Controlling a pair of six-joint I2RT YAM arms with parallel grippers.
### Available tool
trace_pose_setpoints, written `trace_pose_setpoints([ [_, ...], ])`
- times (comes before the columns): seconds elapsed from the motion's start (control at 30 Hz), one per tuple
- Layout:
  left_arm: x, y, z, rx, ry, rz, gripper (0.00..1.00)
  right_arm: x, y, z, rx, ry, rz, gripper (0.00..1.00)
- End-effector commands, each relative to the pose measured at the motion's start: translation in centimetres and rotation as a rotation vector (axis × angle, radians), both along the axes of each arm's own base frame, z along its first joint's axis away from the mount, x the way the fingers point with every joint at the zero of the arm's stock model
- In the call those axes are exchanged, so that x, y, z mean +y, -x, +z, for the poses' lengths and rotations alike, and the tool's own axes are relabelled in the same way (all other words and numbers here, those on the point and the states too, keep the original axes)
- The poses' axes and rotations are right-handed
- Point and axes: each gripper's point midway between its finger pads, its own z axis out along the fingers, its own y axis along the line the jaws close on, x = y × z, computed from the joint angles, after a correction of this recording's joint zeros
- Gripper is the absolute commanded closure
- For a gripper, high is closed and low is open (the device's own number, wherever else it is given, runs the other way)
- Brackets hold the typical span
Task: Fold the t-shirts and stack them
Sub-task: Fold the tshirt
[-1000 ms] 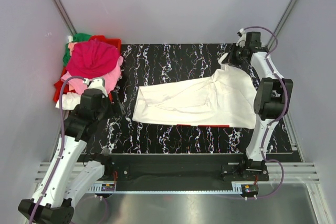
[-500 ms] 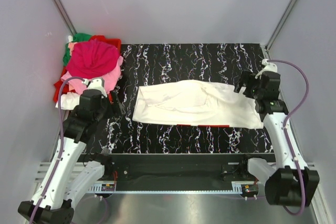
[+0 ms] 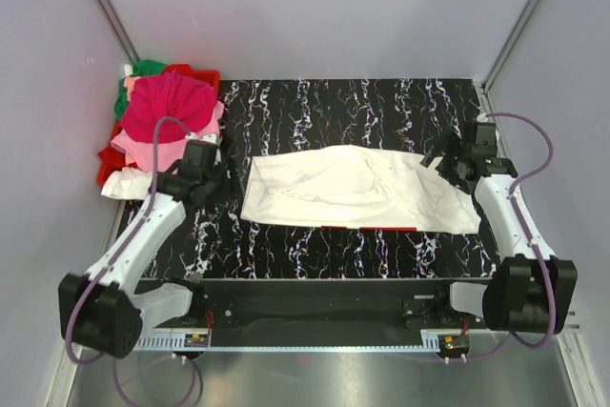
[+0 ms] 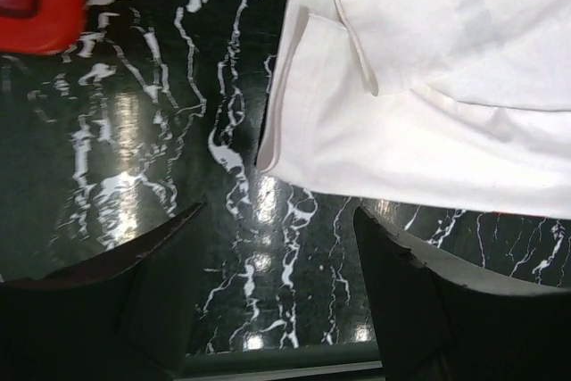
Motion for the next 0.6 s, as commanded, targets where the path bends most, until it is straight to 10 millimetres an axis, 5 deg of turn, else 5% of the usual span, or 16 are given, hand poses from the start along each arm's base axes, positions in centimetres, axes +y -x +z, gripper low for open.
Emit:
trace_pose_setpoints([
  [0.0,-3.8,-3.6,0.1,-0.018,0.107,-0.045,0.30,1.2,1.2,-2.0,0.144,-0.083,-0.012,0.00],
  [0.1,-7.1,-5.8,-2.9,0.079,0.069,-0.120,0.31,1.4,1.2,-4.1,0.224,-0.083,0.011,0.02],
  [0.13,-7.8,-7.1,-2.4,0.063,0.067,-0.126,0.31,1.7,1.0,-4.3,0.226,-0.092,0.030,0.04],
  [0.2,-8.5,-8.1,-4.8,0.124,0.043,-0.132,0.32,1.6,0.4,-4.6,0.235,-0.088,0.038,0.05],
  [0.27,-9.1,-9.3,-5.1,0.134,0.032,-0.129,0.34,1.7,-0.1,-4.6,0.230,-0.086,0.053,0.06],
  [0.57,-9.9,-10.1,-9.4,0.214,-0.006,-0.083,0.33,2.7,-1.6,-5.3,0.216,-0.130,0.107,0.07],
])
